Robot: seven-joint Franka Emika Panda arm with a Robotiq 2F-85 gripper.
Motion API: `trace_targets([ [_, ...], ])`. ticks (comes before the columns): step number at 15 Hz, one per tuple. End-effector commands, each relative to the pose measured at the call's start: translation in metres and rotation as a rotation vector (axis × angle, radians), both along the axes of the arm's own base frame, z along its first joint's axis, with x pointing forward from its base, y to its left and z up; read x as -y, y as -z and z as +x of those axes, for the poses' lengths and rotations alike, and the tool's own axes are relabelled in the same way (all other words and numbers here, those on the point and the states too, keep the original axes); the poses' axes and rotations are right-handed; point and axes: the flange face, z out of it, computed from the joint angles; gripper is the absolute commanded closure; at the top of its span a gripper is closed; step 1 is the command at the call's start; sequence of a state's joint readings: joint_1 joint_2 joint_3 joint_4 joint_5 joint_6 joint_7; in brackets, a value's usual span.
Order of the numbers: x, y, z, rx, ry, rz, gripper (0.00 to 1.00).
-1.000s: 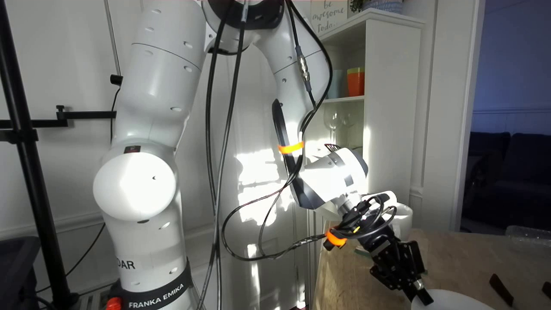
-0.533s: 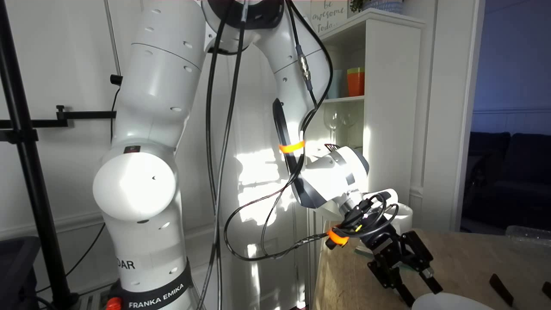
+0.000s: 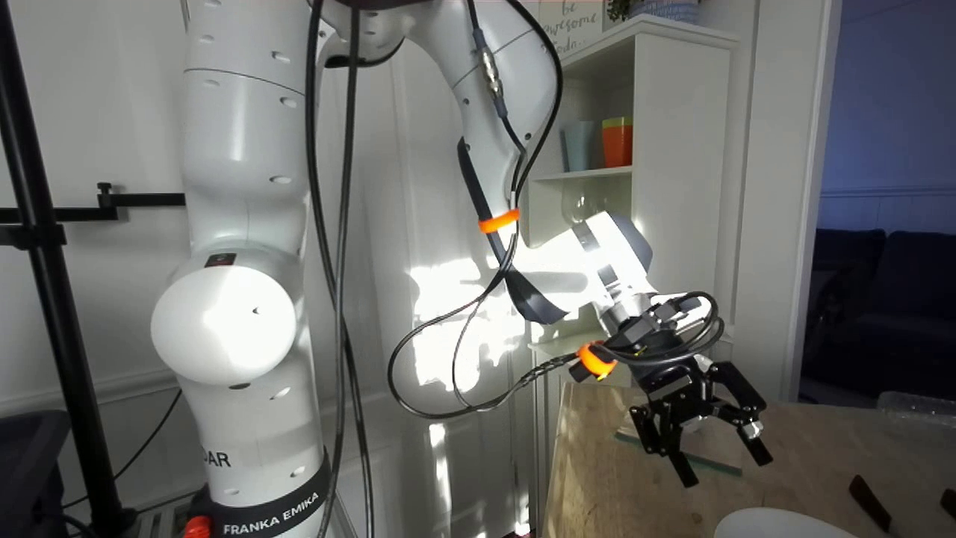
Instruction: Move the plate forward
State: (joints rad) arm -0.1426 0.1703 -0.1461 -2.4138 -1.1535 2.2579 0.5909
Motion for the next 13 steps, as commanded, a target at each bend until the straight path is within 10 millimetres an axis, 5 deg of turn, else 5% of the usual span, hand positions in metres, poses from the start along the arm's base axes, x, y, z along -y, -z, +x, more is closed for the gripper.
trace_targets([
  [1, 0.001, -0.033, -0.020, -0.078, -0.019, 0.147, 0.00],
  [10, 0.033, -0.188, -0.012, 0.125, -0.185, 0.447, 0.00],
  [11, 0.026, -0.166, -0.003, 0.097, -0.154, 0.397, 0.00],
  [13, 0.033, -0.186, -0.008, 0.125, -0.177, 0.421, 0.00],
])
